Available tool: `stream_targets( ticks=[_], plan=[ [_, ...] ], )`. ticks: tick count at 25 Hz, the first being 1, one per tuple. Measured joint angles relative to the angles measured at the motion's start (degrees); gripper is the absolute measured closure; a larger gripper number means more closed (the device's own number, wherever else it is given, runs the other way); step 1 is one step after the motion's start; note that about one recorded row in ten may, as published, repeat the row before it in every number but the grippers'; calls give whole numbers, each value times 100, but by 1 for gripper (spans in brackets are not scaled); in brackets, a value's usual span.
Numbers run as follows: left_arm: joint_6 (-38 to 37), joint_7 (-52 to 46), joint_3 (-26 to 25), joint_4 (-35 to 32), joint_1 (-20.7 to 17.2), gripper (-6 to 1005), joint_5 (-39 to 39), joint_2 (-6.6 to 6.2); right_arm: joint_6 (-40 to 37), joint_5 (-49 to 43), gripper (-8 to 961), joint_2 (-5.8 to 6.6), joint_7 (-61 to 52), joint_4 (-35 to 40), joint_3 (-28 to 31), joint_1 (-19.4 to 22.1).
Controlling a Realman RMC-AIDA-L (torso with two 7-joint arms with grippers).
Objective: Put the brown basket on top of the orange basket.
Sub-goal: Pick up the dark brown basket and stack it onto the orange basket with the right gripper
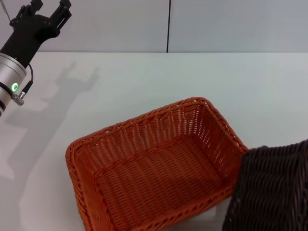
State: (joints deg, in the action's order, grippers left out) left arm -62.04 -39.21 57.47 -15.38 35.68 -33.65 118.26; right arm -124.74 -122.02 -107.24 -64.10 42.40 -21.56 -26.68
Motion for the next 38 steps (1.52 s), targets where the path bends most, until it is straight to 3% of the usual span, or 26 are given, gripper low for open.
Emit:
stream_targets(
  ticks=[4, 14, 23, 24, 25, 26, 27, 28, 30, 31, 32, 34, 35, 38],
  plan=[
    [3, 1, 0, 0, 7, 195, 0, 2, 7, 105, 803, -4, 106, -245, 43, -51],
    [26, 1, -9, -1, 44, 197, -1, 4, 68, 1117, 803, -146, 181, -373, 101, 134],
    [25, 1, -11, 9, 52, 197, -1, 3, 203, 1763, 803, -321, 332, -931, 557, 314],
    [53, 1, -18, 14, 73, 197, 0, 4, 137, 1980, 803, -413, 305, -1041, 659, 338],
    [53, 1, -18, 14, 73, 197, 0, 4, 137, 1980, 803, -413, 305, -1041, 659, 338],
    [92, 1, -16, 17, 85, 197, 1, 3, 110, 2174, 803, -556, 301, -1021, 665, 382],
    [92, 1, -16, 17, 85, 197, 1, 3, 110, 2174, 803, -556, 301, -1021, 665, 382],
    [184, 1, -2, 17, 105, 197, 3, 3, 180, 2240, 803, -697, 312, -1025, 677, 401],
    [261, 1, 14, 21, 117, 197, 6, 4, 226, 2248, 803, -752, 324, -1059, 700, 402],
    [270, 12, -1, 25, 118, 197, 13, 12, 352, 2255, 803, -890, 397, -1195, 762, 392],
    [270, 12, -1, 25, 118, 197, 13, 12, 352, 2255, 803, -890, 397, -1195, 762, 392],
    [248, 121, -52, 42, 109, 196, 47, 34, 555, 2292, 803, -1125, 795, -1428, 838, 404],
    [248, 121, -52, 42, 109, 196, 47, 34, 555, 2292, 803, -1125, 795, -1428, 838, 404],
    [239, 140, -53, 50, 108, 196, 51, 36, 729, 2342, 802, -1133, 1501, -2342, 942, 426]
  ],
)
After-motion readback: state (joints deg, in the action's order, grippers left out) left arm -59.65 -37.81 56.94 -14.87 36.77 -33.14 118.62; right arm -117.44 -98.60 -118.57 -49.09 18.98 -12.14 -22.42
